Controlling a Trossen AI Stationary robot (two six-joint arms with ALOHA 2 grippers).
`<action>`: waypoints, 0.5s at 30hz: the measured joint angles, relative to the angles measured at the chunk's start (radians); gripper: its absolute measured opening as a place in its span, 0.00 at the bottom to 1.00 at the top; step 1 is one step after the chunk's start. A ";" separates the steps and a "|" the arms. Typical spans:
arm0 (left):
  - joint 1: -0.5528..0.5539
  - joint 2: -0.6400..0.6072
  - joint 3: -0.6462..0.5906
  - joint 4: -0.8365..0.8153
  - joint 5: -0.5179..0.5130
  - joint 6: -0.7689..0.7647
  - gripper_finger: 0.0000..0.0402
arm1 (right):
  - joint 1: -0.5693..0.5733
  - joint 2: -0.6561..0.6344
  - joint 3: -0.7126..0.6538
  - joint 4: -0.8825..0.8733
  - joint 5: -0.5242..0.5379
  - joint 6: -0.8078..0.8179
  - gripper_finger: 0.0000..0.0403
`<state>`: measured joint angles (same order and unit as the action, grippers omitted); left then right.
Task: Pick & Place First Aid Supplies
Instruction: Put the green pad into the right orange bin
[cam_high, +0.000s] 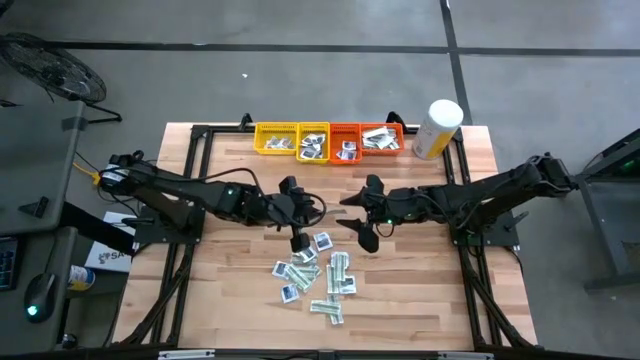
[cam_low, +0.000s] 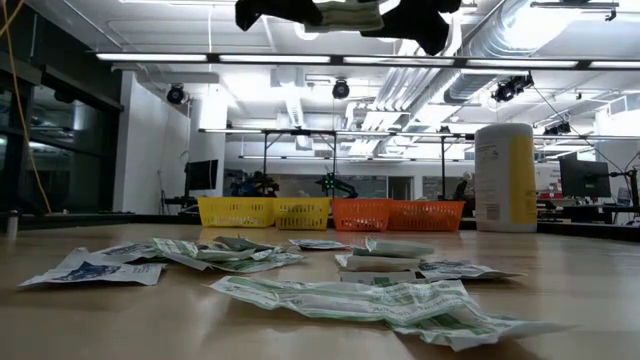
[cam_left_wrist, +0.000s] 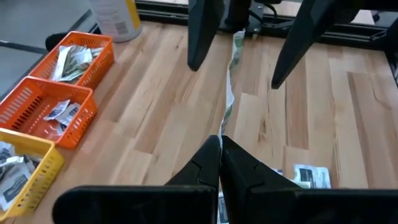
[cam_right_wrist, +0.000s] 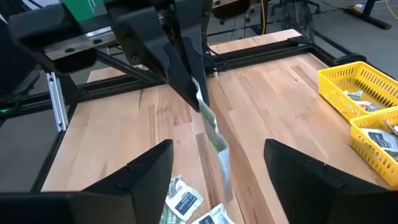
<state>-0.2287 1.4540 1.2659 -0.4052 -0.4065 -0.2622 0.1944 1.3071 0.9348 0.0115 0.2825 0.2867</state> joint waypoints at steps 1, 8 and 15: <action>0.000 0.000 0.000 -0.002 0.000 0.000 0.00 | 0.000 0.000 0.000 0.000 0.000 0.000 0.59; 0.000 0.000 0.000 -0.004 0.000 -0.003 0.00 | -0.008 0.000 0.000 -0.026 0.000 -0.002 0.28; 0.000 0.000 0.000 -0.009 0.000 -0.003 0.00 | -0.034 0.000 0.000 -0.021 -0.027 0.005 0.02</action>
<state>-0.2287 1.4540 1.2659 -0.4141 -0.4061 -0.2657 0.1605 1.3075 0.9348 -0.0097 0.2559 0.2920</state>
